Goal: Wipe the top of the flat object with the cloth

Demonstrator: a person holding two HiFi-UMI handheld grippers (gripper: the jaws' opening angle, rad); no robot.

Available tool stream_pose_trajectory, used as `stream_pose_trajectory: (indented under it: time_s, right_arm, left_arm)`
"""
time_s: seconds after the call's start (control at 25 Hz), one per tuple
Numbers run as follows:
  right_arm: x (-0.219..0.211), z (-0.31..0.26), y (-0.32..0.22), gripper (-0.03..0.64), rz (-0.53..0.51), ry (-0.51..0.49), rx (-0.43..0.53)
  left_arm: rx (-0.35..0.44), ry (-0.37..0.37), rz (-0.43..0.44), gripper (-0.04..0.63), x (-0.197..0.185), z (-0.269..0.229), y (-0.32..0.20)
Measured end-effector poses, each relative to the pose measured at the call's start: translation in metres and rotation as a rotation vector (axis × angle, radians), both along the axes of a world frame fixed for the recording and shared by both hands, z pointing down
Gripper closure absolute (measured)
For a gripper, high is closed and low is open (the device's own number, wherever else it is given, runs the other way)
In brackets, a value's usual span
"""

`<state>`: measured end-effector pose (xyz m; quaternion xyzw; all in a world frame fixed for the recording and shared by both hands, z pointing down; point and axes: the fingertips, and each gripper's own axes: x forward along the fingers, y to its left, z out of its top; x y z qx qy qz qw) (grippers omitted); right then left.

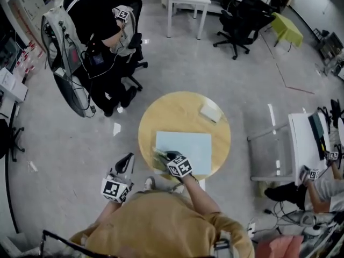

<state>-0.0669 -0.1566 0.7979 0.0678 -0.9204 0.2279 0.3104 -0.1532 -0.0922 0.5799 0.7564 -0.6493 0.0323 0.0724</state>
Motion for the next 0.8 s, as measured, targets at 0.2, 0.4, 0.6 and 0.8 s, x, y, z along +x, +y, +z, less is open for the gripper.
stream_pose_trajectory:
  time_s: [0.2,0.4,0.6,0.8]
  right_arm:
    - [0.007,0.017,0.002,0.551,-0.041,0.064,-0.001]
    - [0.02,0.024,-0.001,0.549,-0.063,0.113,0.045]
    - [0.048,0.02,-0.017,0.549,-0.029,0.131,0.057]
    - [0.091,0.023,-0.037,0.549,0.022,0.149,0.058]
  left_arm:
    - [0.003,-0.004,-0.02,0.581,0.0,-0.001,0.0]
    - [0.0,-0.003,-0.01,0.581,0.005,0.0,-0.003]
    - [-0.001,0.0,0.026,0.581,0.024,-0.005,-0.02]
    - [0.007,0.002,0.072,0.581,0.052,-0.004,-0.039]
